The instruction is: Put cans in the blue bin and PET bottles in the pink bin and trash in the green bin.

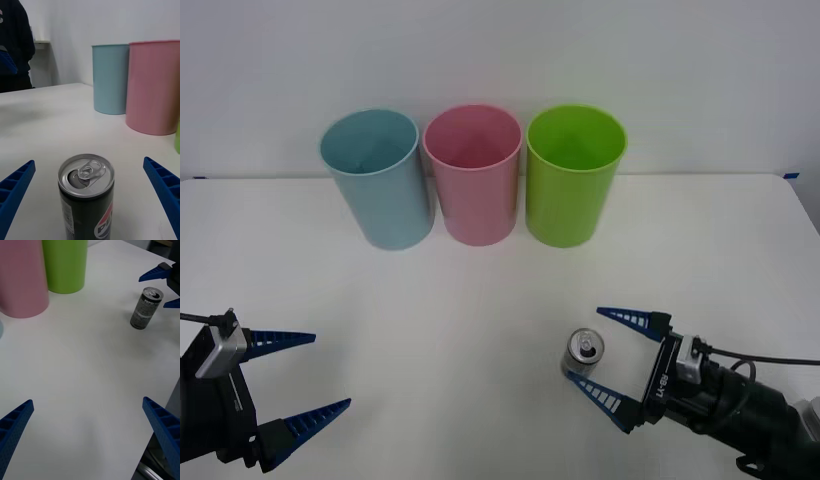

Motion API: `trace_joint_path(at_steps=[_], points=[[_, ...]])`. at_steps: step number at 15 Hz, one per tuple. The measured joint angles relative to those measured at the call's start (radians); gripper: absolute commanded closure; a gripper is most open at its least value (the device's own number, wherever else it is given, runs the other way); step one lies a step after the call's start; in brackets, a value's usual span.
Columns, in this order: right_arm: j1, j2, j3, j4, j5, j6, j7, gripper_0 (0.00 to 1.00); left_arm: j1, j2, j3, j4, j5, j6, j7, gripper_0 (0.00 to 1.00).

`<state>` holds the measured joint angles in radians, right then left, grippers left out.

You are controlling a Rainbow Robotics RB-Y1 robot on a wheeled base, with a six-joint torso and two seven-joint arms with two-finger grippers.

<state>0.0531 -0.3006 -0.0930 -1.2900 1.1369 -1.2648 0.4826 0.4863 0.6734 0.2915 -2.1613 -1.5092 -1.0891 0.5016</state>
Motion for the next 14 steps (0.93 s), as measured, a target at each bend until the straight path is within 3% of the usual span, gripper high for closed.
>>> trace_joint_path(at_steps=[14], points=[[-0.006, 0.000, 0.025, 0.050, 0.019, 0.055, 0.066, 0.00, 0.000, 0.000, 0.000, 0.000, 0.000, 0.000, 0.000, 0.00]])
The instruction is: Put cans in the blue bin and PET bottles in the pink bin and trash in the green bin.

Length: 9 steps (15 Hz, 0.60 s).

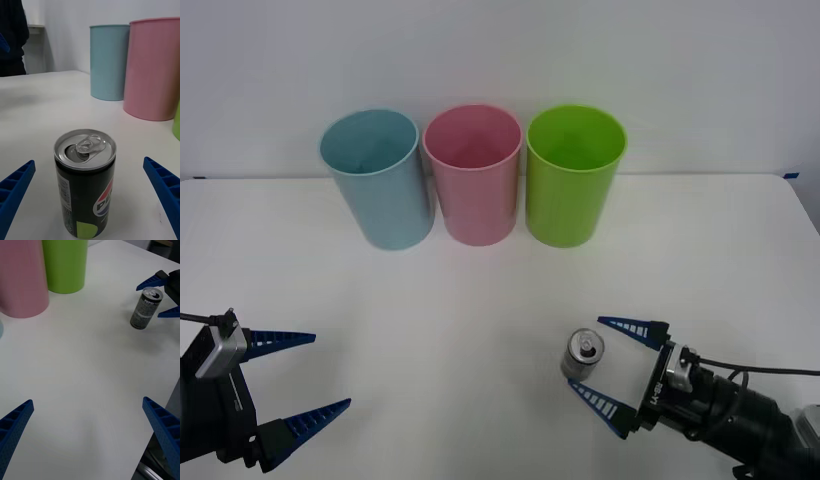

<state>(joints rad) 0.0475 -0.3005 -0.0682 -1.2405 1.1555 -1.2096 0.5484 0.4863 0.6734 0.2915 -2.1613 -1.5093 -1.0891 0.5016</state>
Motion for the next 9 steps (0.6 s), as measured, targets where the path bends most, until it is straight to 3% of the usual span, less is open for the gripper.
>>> trace_joint_path(at_steps=[9], points=[[-0.017, 0.001, 0.054, 0.000, 0.028, 0.090, 0.005, 0.00, 0.000, 0.000, 0.000, 0.000, 0.000, 0.000, 0.000, 0.00]])
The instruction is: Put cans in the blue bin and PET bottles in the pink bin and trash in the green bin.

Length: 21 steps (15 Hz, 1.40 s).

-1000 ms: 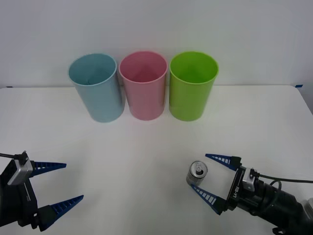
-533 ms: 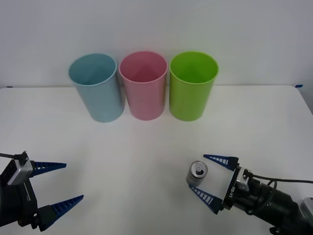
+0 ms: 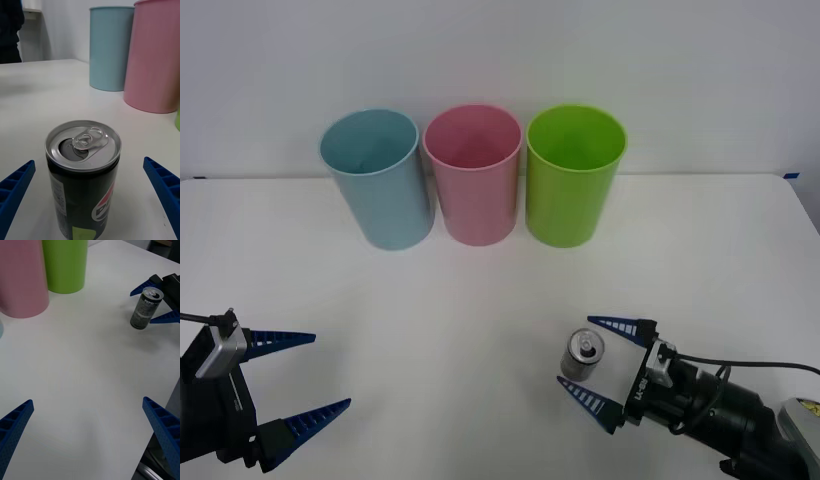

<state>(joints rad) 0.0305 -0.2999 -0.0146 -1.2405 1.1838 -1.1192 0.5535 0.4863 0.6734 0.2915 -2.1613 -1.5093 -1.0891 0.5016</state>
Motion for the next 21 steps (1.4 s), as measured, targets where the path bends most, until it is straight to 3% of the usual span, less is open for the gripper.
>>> trace_joint_path(at_steps=[21], points=[[-0.003, -0.001, 0.029, 0.000, 0.006, 0.062, -0.001, 0.00, 0.000, 0.000, 0.000, 0.000, 0.000, 0.000, 0.000, 0.00]])
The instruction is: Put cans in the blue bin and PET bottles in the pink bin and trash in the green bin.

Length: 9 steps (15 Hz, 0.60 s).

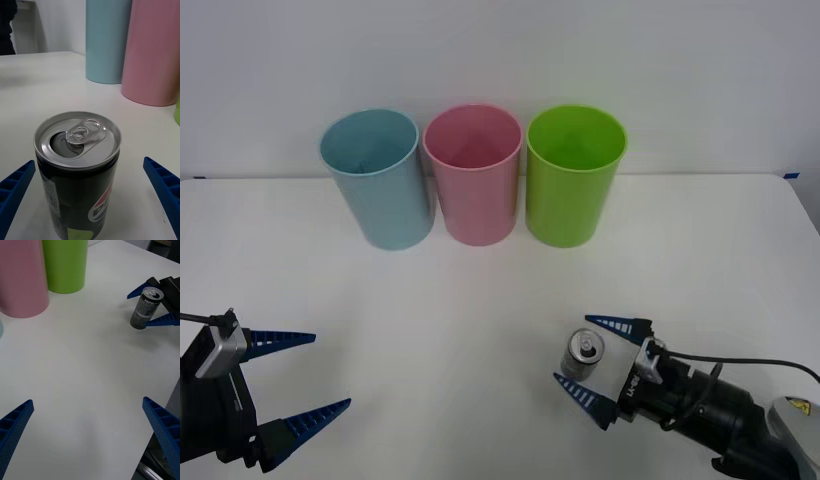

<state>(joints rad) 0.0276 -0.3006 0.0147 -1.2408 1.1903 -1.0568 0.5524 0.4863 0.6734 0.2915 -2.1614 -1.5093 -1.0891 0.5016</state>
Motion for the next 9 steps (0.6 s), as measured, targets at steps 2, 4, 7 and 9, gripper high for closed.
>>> trace_joint_path(at_steps=[2, 4, 7, 9], points=[[0.000, 0.000, 0.002, 0.000, 0.000, 0.000, -0.001, 0.00, 0.000, 0.000, 0.000, 0.000, 0.000, 0.000, 0.000, 0.00], [-0.001, 0.000, 0.003, 0.000, 0.000, 0.000, -0.002, 0.00, 0.000, 0.000, 0.000, 0.000, 0.000, 0.000, 0.000, 0.00], [-0.003, 0.000, 0.003, 0.000, -0.003, 0.000, -0.002, 1.00, 0.000, 0.000, 0.000, 0.000, 0.000, 0.000, 0.000, 0.00], [-0.002, 0.000, 0.003, 0.001, -0.010, 0.000, 0.001, 1.00, 0.000, 0.000, 0.000, 0.000, 0.000, 0.000, 0.000, 0.00]])
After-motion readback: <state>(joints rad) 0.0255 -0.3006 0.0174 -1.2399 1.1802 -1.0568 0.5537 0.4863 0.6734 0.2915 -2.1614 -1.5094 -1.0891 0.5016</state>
